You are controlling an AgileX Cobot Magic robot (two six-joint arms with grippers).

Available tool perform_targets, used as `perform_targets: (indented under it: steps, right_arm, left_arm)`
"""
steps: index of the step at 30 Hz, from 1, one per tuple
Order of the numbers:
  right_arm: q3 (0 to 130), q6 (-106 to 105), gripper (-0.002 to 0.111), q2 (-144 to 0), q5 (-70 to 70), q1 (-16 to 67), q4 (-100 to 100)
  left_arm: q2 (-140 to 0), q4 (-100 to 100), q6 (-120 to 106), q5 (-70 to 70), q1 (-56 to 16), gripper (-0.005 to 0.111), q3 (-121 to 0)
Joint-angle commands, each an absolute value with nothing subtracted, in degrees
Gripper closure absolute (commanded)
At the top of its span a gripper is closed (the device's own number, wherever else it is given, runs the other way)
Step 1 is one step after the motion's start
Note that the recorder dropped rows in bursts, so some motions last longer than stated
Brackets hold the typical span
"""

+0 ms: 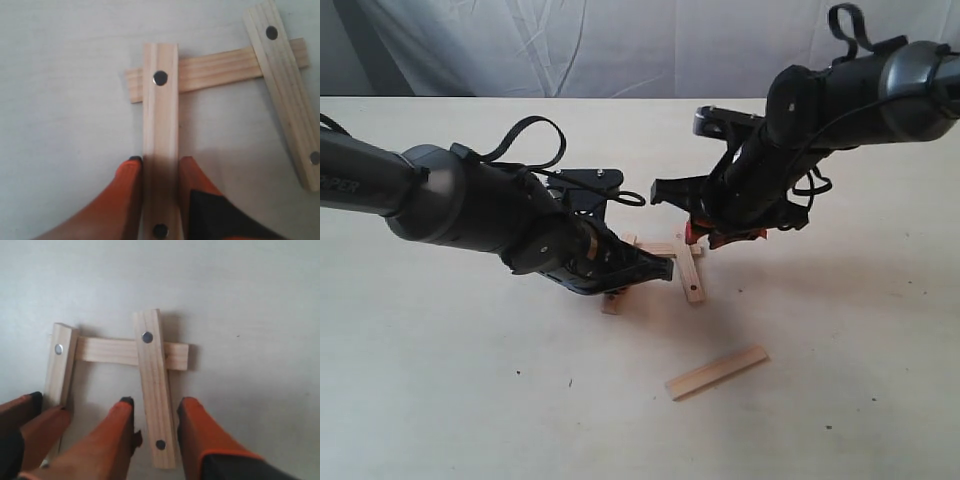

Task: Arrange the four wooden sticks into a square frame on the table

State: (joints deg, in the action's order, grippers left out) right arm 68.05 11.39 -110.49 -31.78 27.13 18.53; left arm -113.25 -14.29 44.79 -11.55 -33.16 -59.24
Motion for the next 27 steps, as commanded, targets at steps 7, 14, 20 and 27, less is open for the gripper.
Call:
perform_targets:
  steps: [7, 14, 20, 27]
  right_arm:
    - [68.3, 10.5, 0.077, -111.8, -32.1, 27.5, 17.4]
    - [68.3, 11.0, 0.077, -113.9, -32.1, 27.5, 17.4]
    - [68.3, 11.6, 0.077, -113.9, -32.3, 27.8, 18.6]
    - [68.3, 11.6, 0.077, -115.5, -31.3, 29.5, 19.5]
  left_arm:
    - [-112.7, -10.5, 45.1, -8.8, -33.1, 0.107, -59.0]
    - [-112.7, -10.8, 45.1, -8.9, -33.1, 0.107, -59.0]
    - [-112.7, -11.0, 45.1, -8.4, -33.1, 0.107, -59.0]
    - [-112.7, -11.0, 45.1, -7.9, -33.1, 0.107, -59.0]
